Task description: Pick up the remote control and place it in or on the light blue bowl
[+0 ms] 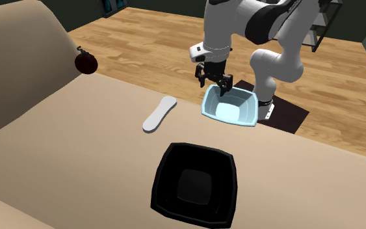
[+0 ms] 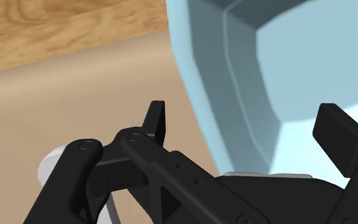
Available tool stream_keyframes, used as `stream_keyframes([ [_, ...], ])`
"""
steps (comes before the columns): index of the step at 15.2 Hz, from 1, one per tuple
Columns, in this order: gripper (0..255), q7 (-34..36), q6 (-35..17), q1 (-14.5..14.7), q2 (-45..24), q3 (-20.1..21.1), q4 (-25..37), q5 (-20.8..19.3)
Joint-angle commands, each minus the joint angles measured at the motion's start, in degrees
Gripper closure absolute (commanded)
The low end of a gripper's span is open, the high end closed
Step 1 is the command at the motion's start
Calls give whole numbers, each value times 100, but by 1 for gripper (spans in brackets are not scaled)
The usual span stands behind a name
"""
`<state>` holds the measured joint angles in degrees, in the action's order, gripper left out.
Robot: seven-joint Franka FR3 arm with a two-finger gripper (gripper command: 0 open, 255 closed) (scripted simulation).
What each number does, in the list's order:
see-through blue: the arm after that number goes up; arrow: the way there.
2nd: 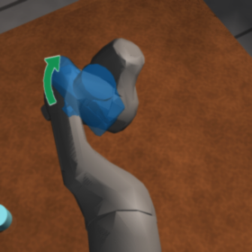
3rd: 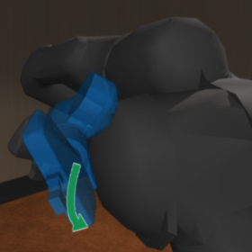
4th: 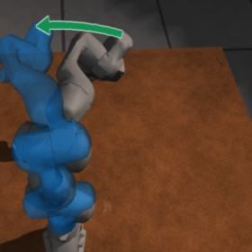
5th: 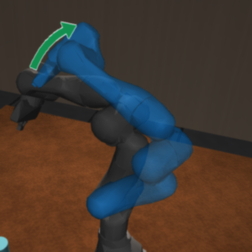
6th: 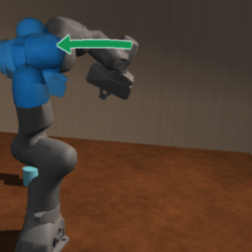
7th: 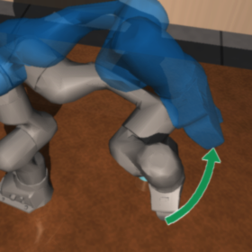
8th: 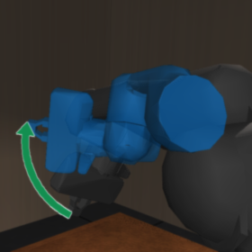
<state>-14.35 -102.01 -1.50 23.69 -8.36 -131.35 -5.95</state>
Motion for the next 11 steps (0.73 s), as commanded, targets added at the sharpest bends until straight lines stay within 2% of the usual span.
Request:
stream_keyframes([
  [1, 0, -294, -230, -17, -368, -147, 244, -29],
  [6, 0, -976, -683, -43, -1314, -433, 971, 65],
  [11, 0, -1672, -970, -105, -2307, -631, 1886, 329],
])
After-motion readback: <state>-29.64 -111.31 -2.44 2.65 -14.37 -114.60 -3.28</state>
